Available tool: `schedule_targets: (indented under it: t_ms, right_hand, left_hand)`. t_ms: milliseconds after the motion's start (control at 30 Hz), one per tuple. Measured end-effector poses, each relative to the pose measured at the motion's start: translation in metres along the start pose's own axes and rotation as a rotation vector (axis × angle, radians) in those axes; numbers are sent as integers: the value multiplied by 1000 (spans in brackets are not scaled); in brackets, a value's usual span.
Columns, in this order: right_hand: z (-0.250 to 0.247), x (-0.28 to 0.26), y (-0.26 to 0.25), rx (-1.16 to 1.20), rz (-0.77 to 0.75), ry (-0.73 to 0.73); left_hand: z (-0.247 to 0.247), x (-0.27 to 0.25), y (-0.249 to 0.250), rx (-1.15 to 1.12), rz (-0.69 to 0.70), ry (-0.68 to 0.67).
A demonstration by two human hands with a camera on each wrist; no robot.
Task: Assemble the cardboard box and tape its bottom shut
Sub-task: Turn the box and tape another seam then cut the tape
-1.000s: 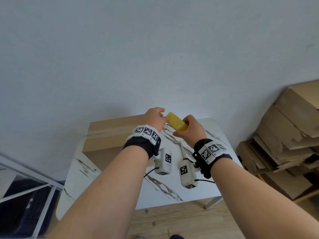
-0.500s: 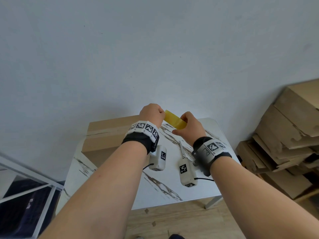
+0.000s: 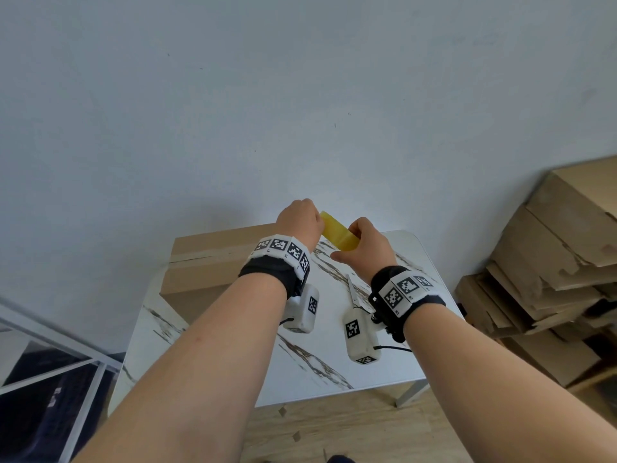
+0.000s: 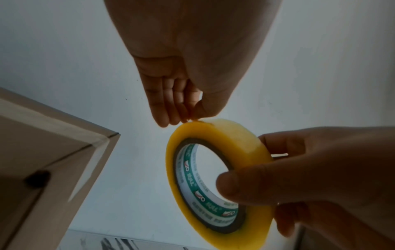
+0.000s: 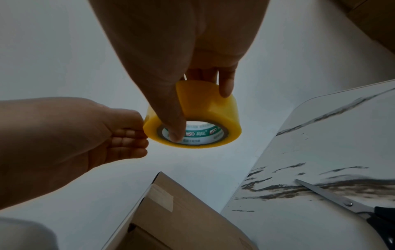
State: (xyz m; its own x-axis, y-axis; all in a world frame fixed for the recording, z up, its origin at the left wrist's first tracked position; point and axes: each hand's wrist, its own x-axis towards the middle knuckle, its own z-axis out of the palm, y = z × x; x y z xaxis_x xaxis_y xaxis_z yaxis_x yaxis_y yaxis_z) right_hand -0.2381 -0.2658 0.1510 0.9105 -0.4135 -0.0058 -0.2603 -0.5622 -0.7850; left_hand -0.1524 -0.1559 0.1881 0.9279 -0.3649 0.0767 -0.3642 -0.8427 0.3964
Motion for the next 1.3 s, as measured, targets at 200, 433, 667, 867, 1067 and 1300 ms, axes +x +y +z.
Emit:
schedule_targets:
  t_ms: [200, 433, 667, 867, 1067, 1300]
  right_hand:
    - [-3, 3, -3, 27, 10, 44]
    - [-4, 0, -1, 32, -13, 61]
    - [-4, 1, -1, 56, -33, 69]
    - [-5, 1, 0, 74, -37, 54]
    - [-2, 1, 1, 67, -35, 52]
    - [0, -1, 4, 131, -16, 37]
  left_hand:
    - [3, -4, 2, -264, -68, 86]
    - [0, -3, 0, -433, -104, -25]
    - [-2, -5, -2, -473, -28, 118]
    - [-11, -2, 1, -365, -13, 150]
    - [-7, -4, 6, -42, 66, 142]
    - [-2, -7, 8, 41, 175, 129]
